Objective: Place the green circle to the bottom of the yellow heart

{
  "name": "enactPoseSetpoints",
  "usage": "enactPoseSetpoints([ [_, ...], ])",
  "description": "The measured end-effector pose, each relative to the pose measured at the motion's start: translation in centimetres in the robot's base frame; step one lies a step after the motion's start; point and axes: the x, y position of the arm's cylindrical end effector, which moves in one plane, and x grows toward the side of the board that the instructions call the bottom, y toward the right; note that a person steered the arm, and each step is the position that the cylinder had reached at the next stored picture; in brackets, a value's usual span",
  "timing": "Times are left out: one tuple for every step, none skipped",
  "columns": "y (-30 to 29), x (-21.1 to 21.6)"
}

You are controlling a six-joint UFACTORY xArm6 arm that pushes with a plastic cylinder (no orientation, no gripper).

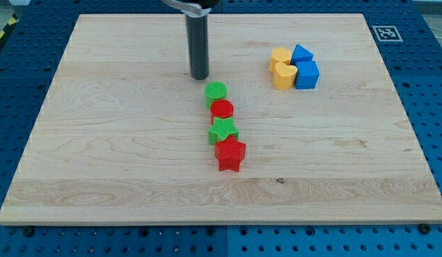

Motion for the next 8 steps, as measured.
enactPoseSetpoints([
  [-1.1, 1.3],
  [-1.1, 3.1],
  [0.2, 3.4],
  [2.9, 3.6],
  [2.3, 4.6],
  [1.2, 4.8],
  [3.0, 6.2],
  [4.8, 6.2],
])
